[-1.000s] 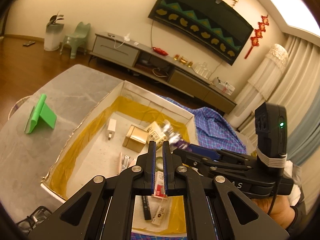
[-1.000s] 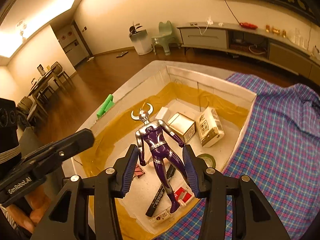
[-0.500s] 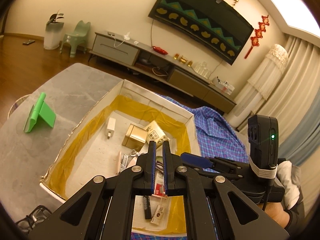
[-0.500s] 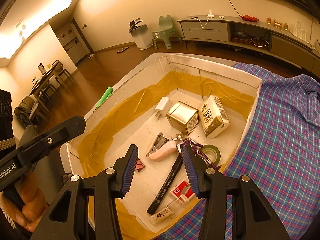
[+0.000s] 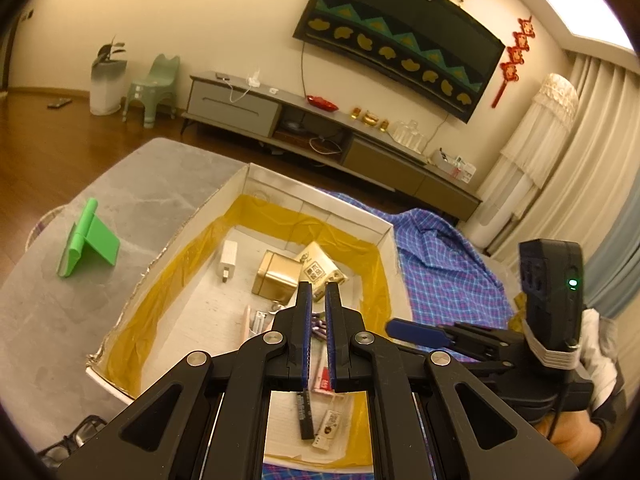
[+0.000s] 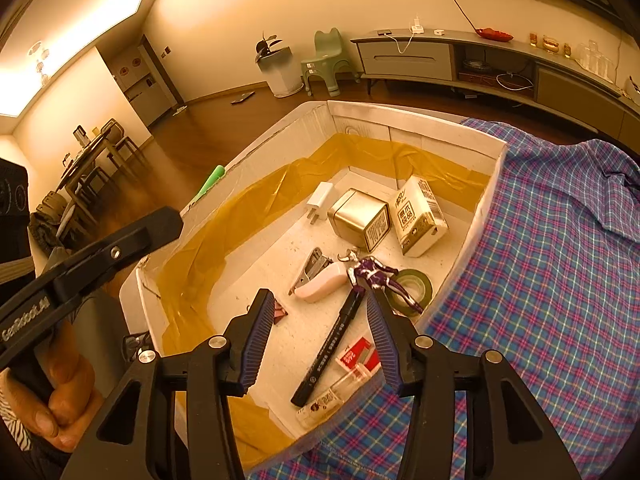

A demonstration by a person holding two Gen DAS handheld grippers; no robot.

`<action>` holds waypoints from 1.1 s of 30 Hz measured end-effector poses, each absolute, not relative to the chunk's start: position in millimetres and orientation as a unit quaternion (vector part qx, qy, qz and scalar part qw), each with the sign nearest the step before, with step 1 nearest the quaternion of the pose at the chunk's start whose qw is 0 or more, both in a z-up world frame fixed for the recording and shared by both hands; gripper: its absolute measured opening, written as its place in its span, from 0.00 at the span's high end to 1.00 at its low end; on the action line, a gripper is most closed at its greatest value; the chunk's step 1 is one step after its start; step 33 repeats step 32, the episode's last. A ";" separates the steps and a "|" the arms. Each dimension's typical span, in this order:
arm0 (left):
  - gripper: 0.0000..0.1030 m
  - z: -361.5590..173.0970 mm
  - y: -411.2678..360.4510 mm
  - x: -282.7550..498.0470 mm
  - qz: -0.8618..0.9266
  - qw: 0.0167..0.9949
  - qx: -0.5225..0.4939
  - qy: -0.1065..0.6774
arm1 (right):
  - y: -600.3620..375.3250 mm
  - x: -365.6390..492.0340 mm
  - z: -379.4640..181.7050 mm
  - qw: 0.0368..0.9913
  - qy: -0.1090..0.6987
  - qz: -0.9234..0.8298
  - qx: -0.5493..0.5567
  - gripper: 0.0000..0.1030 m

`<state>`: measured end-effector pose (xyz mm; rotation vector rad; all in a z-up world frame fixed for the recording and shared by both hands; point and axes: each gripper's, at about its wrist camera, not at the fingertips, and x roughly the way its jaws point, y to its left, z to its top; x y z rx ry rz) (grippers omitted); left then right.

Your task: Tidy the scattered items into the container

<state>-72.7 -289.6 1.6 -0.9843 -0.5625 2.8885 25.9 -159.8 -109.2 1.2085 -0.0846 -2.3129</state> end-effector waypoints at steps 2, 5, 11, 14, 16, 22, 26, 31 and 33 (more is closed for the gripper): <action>0.95 2.6 -287.8 -71.5 0.934 0.012 -0.314 -0.172 | -158.5 30.0 -108.1 0.262 -0.030 -0.856 0.445 0.50; 0.91 4.9 -284.8 -69.8 0.940 -0.004 -0.306 -0.153 | -156.0 39.8 -102.9 0.265 -0.022 -0.859 0.437 0.48; 0.80 6.9 -280.7 -66.8 0.946 -0.024 -0.296 -0.130 | -152.2 64.2 -91.0 0.270 0.015 -0.868 0.416 0.40; 0.76 6.2 -278.7 -67.7 0.946 -0.025 -0.298 -0.127 | -147.0 77.8 -86.5 0.269 0.034 -0.874 0.403 0.36; 0.72 5.8 -277.2 -68.5 0.945 -0.025 -0.301 -0.126 | -141.2 86.7 -85.3 0.267 0.040 -0.877 0.398 0.35; 0.58 6.0 -277.9 -69.0 0.941 -0.021 -0.308 -0.136 | -121.6 104.7 -88.2 0.260 0.039 -0.880 0.394 0.34; 0.45 6.5 -279.2 -65.1 0.945 0.000 -0.289 -0.155 | -106.9 111.0 -94.0 0.250 0.035 -0.881 0.399 0.34; 0.45 13.0 -270.3 -55.3 0.957 -0.007 -0.256 -0.136 | -90.5 116.1 -105.6 0.236 0.023 -0.881 0.410 0.34; 0.45 13.0 -269.6 -55.3 0.957 -0.007 -0.257 -0.135 | -89.1 116.9 -106.8 0.235 0.023 -0.880 0.412 0.34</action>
